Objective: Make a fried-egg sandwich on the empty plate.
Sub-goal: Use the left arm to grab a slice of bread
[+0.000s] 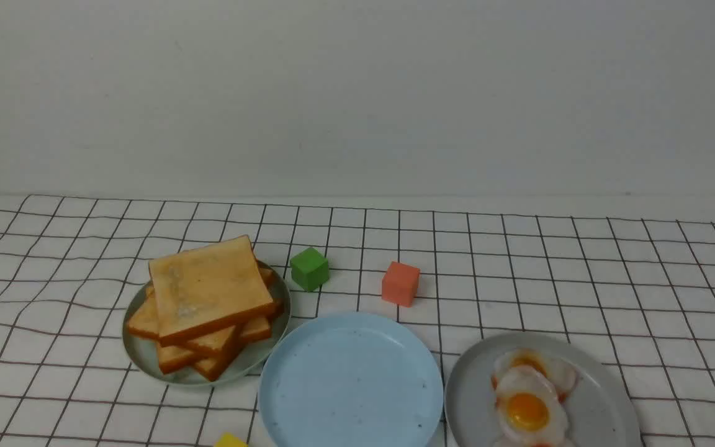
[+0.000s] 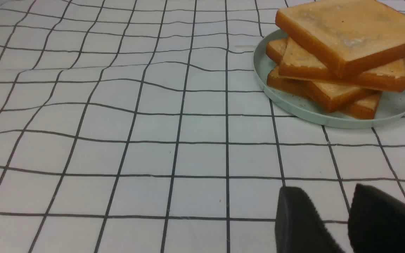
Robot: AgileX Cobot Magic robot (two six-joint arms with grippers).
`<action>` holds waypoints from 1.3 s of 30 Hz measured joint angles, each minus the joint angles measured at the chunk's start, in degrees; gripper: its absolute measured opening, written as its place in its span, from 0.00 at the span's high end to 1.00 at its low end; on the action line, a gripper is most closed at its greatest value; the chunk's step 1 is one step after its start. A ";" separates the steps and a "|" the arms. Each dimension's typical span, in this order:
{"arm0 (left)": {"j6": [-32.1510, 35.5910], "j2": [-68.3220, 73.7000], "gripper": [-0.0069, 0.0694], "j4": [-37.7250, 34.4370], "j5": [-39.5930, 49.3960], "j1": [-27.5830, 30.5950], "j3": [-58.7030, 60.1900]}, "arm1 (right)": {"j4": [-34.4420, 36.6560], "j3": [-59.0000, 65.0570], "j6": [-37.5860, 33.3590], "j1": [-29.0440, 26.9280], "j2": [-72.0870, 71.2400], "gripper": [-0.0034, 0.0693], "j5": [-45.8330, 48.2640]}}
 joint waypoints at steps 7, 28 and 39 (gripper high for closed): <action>0.00 0.00 0.60 0.00 0.00 0.00 0.00 | 0.00 0.00 0.00 0.00 0.00 0.62 0.00; 0.00 0.00 0.60 0.00 0.00 0.00 0.00 | 0.00 0.00 0.00 0.00 0.00 0.62 0.00; 0.00 0.00 0.60 0.00 0.00 0.00 0.00 | -3.81 0.00 0.00 0.00 0.00 0.62 0.00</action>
